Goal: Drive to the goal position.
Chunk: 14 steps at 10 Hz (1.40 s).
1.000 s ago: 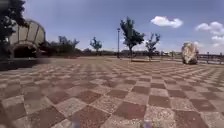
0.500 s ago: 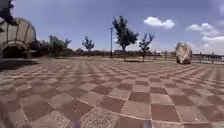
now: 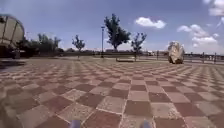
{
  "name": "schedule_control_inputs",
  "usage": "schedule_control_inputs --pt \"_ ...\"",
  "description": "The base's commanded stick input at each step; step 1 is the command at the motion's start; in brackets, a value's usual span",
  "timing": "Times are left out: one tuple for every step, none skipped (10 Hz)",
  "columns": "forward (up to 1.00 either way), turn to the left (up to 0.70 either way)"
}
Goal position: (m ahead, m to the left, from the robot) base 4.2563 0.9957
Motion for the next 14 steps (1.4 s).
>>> schedule_control_inputs --pt "0.85 -0.10" --pt "0.85 -0.05" --pt "0.85 0.00" --pt "0.85 0.00" --pt "0.85 0.00" --pt "0.85 0.00" --pt "0.85 0.00" --pt "0.85 0.00" --pt "0.85 0.00" --pt "0.85 0.00" --pt "0.85 0.00" --pt "0.85 0.00" --pt "0.85 0.00" --pt "0.85 0.00"
